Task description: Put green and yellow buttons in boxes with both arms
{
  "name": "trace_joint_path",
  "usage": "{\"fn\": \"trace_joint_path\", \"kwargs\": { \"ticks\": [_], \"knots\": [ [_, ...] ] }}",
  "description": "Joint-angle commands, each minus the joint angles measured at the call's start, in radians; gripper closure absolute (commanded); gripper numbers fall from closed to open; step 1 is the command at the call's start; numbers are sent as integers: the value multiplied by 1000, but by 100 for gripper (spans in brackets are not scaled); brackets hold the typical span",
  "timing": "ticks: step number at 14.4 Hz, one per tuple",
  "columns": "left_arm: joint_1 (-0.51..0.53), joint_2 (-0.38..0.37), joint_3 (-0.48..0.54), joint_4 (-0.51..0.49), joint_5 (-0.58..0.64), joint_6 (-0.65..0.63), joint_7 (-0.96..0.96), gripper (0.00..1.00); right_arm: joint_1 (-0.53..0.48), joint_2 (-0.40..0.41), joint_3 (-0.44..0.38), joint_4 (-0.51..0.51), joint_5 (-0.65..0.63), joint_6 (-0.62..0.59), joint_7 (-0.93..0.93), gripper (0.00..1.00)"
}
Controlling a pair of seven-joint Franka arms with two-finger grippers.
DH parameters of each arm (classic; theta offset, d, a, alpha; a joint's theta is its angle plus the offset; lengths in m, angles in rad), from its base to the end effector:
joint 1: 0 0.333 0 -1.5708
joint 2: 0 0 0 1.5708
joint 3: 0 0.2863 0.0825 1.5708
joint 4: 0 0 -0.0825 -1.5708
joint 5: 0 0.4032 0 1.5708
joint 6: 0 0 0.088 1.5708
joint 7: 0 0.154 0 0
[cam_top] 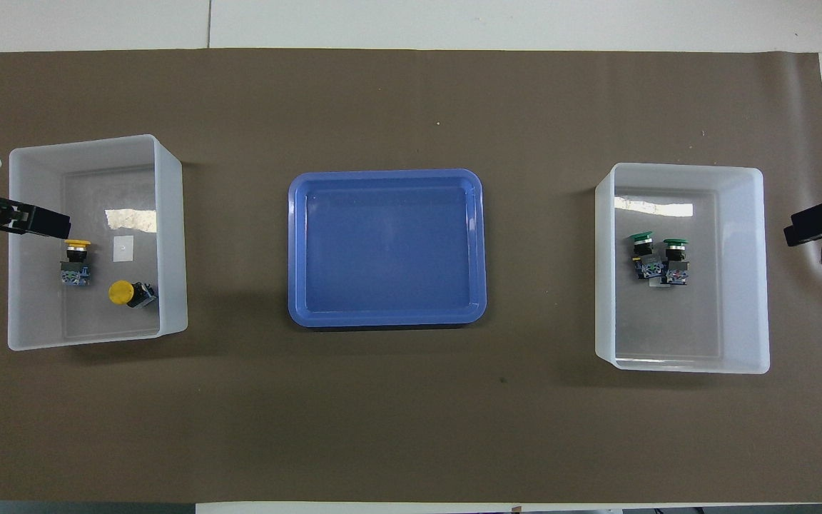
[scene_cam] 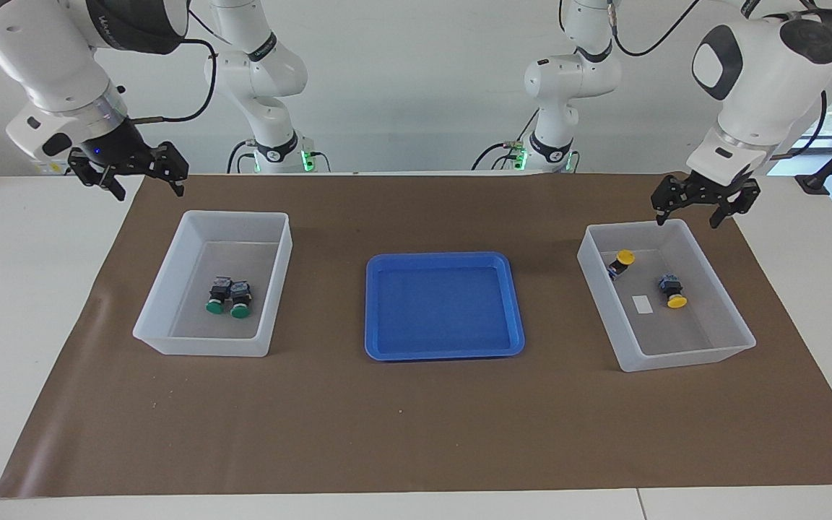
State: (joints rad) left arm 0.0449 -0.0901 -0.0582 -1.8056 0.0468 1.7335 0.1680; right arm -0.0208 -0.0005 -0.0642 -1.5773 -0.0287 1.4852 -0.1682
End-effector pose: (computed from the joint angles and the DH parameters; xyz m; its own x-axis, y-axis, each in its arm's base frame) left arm 0.5581 -0.0017 0.4968 0.9822 -0.1874 0.0088 -0.1867 -0.9810 -0.0538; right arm 0.5572 -0.0521 0.5381 0.9922 0.0810 -0.0949 0.0826 -0.9965 0.0129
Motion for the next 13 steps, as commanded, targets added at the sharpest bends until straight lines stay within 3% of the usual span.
{"fn": "trace_joint_path", "kwargs": {
  "ticks": [1, 3, 6, 9, 13],
  "knots": [
    [-7, -46, 3, -15, -25, -86, -57, 0, -11, -13, 10, -13, 7, 21, 13, 0],
    [-52, -59, 15, -47, -44, -81, -163, 0, -16, -13, 10, -12, 7, 20, 21, 0],
    [-196, -11, 153, -20, -59, -71, -193, 0, -11, -9, 10, 0, 6, 23, 22, 0],
    [-197, 49, 140, 147, -62, -179, -193, 0, -10, -10, 10, -3, 6, 23, 26, 0],
    [-194, 39, 127, 141, -62, -183, -188, 0, -10, -10, 10, -6, 6, 30, 26, 0]
  ]
}}
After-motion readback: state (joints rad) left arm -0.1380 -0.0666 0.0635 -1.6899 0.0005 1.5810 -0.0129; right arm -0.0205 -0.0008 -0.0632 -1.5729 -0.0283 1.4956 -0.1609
